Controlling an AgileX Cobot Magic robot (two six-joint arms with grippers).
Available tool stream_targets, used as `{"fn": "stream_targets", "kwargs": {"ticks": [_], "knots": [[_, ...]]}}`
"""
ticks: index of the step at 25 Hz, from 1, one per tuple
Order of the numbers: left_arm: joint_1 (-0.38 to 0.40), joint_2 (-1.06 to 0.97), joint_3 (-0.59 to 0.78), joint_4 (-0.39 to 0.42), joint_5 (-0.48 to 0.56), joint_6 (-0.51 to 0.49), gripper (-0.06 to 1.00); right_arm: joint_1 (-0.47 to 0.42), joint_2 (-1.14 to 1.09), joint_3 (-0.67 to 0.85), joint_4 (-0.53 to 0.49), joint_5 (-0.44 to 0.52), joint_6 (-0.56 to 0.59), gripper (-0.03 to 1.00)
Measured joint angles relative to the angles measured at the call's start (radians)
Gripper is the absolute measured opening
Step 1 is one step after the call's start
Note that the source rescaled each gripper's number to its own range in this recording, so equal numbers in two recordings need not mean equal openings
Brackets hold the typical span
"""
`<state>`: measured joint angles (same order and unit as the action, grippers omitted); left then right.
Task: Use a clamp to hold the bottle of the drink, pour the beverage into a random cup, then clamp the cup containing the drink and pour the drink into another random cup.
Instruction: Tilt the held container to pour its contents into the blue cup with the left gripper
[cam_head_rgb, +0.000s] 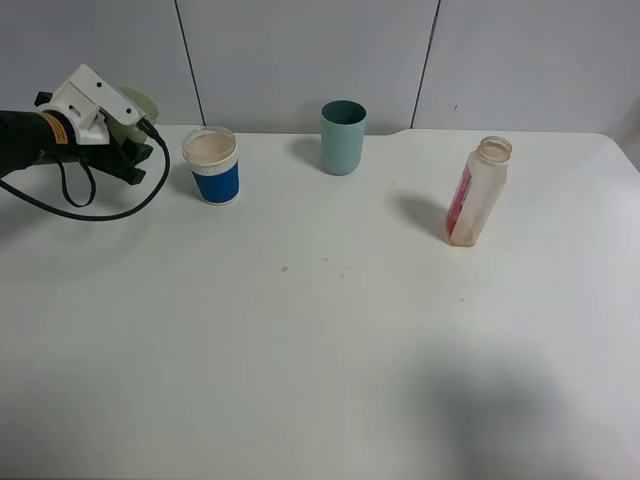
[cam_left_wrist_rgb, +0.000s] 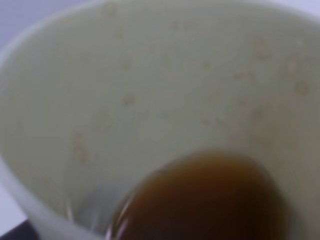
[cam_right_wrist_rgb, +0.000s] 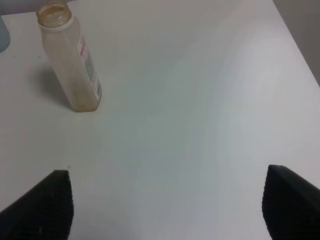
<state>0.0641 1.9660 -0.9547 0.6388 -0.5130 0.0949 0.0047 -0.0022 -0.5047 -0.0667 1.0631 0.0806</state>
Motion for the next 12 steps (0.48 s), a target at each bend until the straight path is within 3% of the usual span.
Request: {"fn": "stream_targets", "kwargs": {"ticks": [12], "knots": [[-0.059, -0.002, -0.091, 0.106, 0.155, -0.001, 0.01, 0.000, 0.000, 0.000, 0.000, 0.000, 0.000, 0.60]]}}
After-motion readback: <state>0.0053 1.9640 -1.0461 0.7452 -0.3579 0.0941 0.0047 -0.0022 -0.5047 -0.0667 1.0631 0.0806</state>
